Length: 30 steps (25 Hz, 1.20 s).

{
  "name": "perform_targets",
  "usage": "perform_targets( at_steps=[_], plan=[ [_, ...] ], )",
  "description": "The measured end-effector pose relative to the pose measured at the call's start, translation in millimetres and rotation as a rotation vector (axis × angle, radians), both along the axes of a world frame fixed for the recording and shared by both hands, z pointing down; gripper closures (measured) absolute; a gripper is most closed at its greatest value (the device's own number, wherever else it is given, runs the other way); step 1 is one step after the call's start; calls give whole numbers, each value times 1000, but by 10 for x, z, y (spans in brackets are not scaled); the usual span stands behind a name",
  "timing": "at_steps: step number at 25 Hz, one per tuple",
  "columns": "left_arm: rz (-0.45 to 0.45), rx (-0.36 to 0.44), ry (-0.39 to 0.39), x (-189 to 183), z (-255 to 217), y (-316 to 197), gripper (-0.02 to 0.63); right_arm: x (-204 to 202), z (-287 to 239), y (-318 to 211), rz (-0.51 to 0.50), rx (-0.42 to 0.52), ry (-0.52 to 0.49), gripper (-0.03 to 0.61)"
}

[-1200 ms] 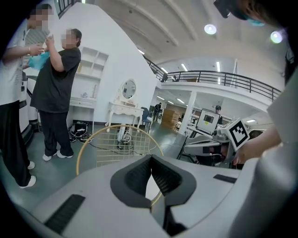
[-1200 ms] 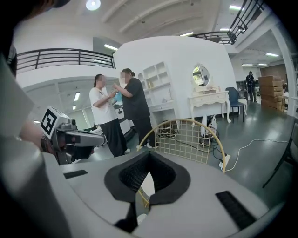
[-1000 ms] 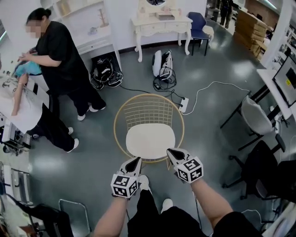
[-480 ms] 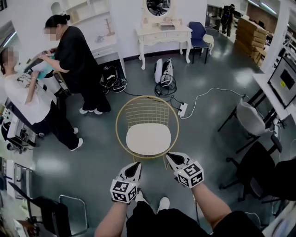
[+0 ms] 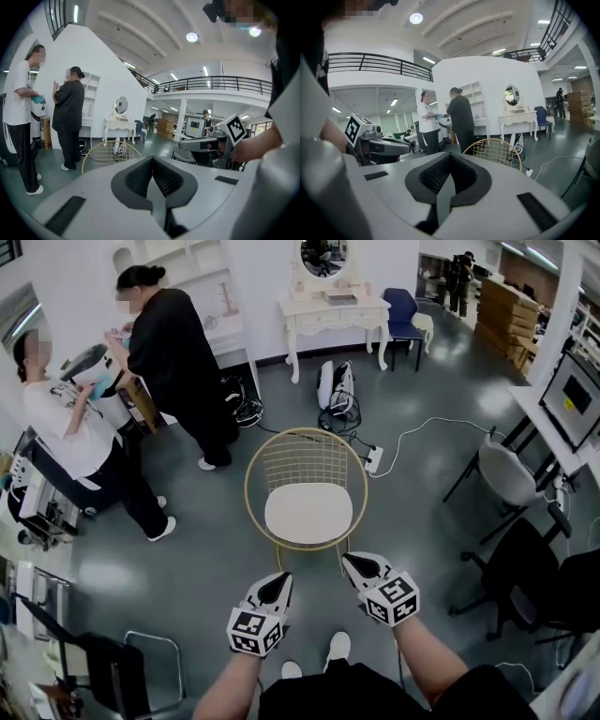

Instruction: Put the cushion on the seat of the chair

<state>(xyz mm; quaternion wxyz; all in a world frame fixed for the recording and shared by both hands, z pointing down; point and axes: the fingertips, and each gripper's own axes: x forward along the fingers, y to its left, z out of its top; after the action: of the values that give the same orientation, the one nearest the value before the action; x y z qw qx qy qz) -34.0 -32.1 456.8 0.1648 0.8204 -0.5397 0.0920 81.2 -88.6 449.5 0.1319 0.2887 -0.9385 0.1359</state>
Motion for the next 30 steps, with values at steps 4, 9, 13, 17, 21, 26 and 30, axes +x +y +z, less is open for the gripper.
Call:
perform_targets(
  at_steps=[4,9,13,17,21,26,30],
  plan=[
    [24,17,7,-127,-61,271,598,-131,-65,315,21,4,-1,566],
    [49,30,26,-350,-103,648,598,-354,-142,736,49,12,2,566],
    [65,39,39,-500,-91,953,598,-496,-152,1071,69,20,5,566],
    [86,43,53,-654,-64,1171,598,-636,-124,1337,100,23,9,566],
    [110,49,56,-757,-81,1308,598,-750,-119,1524,118,21,9,566],
    [136,54,65,-795,-105,1410,598,-806,-136,1660,143,19,2,566],
    [157,55,69,-829,-105,1446,598,-861,-165,1703,156,24,0,566]
  ],
)
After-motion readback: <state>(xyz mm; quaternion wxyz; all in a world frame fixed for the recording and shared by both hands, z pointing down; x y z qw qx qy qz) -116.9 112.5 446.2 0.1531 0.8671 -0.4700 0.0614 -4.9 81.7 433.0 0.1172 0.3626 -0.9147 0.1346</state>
